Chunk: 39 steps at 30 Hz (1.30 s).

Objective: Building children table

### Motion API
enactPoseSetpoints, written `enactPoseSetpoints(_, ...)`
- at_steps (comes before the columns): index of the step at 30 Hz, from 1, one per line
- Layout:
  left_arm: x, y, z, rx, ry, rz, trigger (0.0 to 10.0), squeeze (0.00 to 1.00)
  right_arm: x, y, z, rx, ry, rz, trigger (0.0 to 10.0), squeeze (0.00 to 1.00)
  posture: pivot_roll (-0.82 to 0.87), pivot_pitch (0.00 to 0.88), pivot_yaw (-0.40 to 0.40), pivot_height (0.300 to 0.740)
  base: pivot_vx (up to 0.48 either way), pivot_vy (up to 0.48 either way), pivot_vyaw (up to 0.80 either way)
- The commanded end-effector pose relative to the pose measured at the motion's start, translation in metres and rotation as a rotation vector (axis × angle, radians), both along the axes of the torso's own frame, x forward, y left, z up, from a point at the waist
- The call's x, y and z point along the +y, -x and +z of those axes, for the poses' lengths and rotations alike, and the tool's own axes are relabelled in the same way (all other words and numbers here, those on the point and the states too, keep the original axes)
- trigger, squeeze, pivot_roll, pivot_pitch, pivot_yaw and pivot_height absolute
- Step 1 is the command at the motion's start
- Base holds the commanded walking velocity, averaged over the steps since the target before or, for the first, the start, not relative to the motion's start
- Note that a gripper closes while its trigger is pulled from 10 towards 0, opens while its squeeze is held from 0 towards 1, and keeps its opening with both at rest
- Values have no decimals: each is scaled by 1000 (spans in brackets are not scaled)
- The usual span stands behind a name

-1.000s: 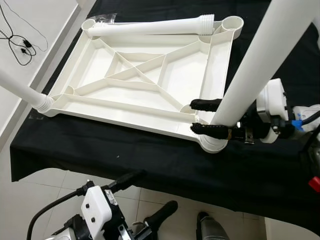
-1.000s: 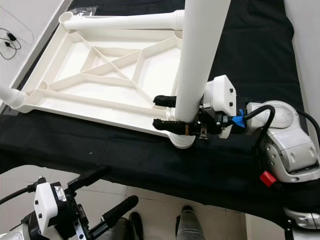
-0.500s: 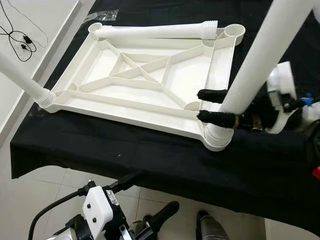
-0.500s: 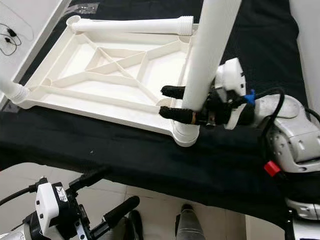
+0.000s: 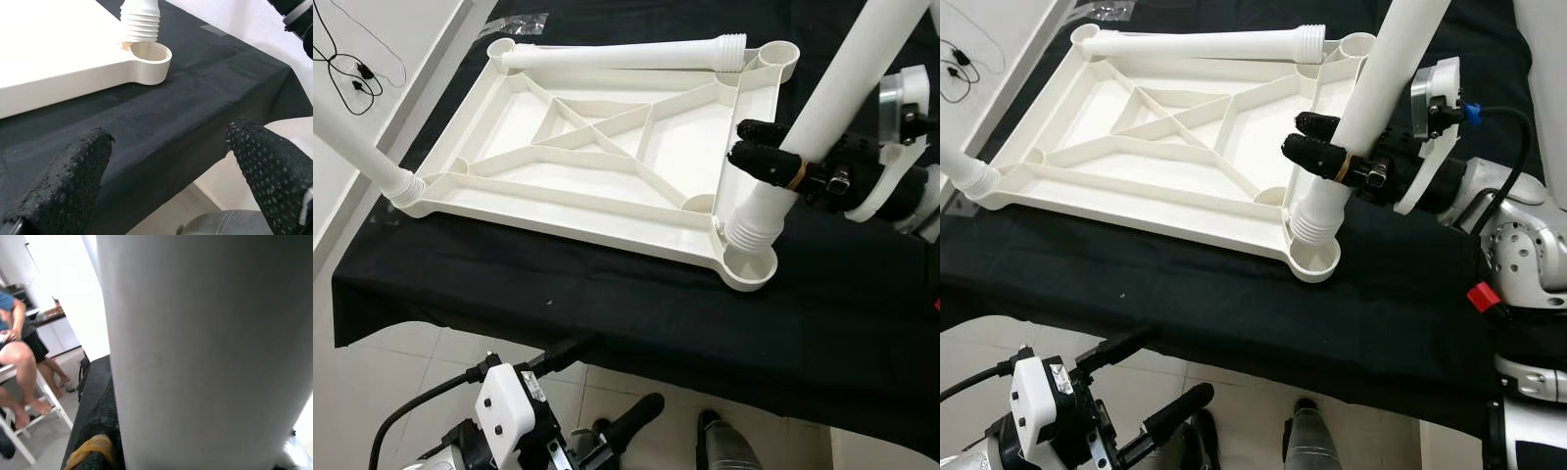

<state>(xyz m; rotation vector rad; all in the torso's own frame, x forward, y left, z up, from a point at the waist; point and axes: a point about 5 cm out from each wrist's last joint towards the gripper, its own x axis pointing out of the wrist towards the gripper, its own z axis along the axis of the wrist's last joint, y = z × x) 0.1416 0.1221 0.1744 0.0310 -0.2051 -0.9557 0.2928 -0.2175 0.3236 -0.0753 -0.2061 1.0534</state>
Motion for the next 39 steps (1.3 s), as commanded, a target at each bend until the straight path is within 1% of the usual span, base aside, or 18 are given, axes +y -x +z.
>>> enactPoseSetpoints(1,1,2,-5,19,-7,6,10000,0,7,4,-2,-23,30,38,10000,0,36,354,138,740,0,0,0)
enactPoseSetpoints(2,1,2,-5,19,-7,6,10000,0,15,19,-1,-120,109,141,10000,0,35,355,138,740,0,0,0)
enactPoseSetpoints(5,2,2,-5,19,-7,7,10000,0,18,24,-1,-144,132,176,10000,0,35,355,138,740,0,0,0)
enactPoseSetpoints(7,2,1,-5,19,-7,7,10000,0,27,37,-1,-191,205,252,10000,0,35,355,139,740,0,0,0)
enactPoseSetpoints(8,2,1,-5,19,-7,7,10000,0,27,37,-1,-191,205,252,10000,0,35,355,139,740,0,0,0)
enactPoseSetpoints(10,2,1,-5,19,-7,7,10000,0,33,41,-6,-200,277,273,10000,0,34,355,140,740,0,0,0)
enactPoseSetpoints(12,2,1,-5,19,-7,6,10000,0,35,41,-8,-195,301,269,10000,0,34,355,140,740,0,0,0)
enactPoseSetpoints(14,1,1,-5,19,-6,6,10000,0,36,35,-14,-187,370,218,10000,0,35,354,140,740,0,0,0)
enactPoseSetpoints(15,1,1,-5,19,-6,6,10000,0,36,35,-14,-187,370,218,10000,0,35,354,140,740,0,0,0)
enactPoseSetpoints(16,1,1,-5,18,-6,6,10000,0,36,29,-16,-181,395,176,10000,0,33,354,139,740,0,0,0)
enactPoseSetpoints(17,1,1,-5,18,-6,6,10000,0,36,29,-16,-181,395,176,10000,0,33,354,139,740,0,0,0)
enactPoseSetpoints(18,1,1,-5,18,-6,5,10000,0,34,24,-19,-163,414,141,10000,0,33,355,139,740,0,0,0)
enactPoseSetpoints(22,0,1,-5,17,-4,6,10000,0,29,16,-21,-130,415,90,10000,0,33,356,134,740,0,0,0)
enactPoseSetpoints(28,0,1,-5,14,-4,8,10000,0,25,15,-18,-125,383,81,10000,0,35,356,133,740,0,0,0)
enactPoseSetpoints(31,0,1,-4,14,-3,8,10000,0,23,15,-20,-123,387,75,10000,0,34,358,134,740,0,0,0)
enactPoseSetpoints(33,1,1,-4,14,-3,7,10000,0,26,17,-21,-129,359,99,10000,0,34,358,134,740,0,0,0)
enactPoseSetpoints(36,1,1,-4,14,-3,7,10000,0,27,17,-21,-131,354,104,10000,0,34,358,134,740,0,0,0)
enactPoseSetpoints(39,1,1,-4,13,-4,8,10000,0,31,21,-22,-148,328,155,10000,0,37,359,136,740,0,0,0)
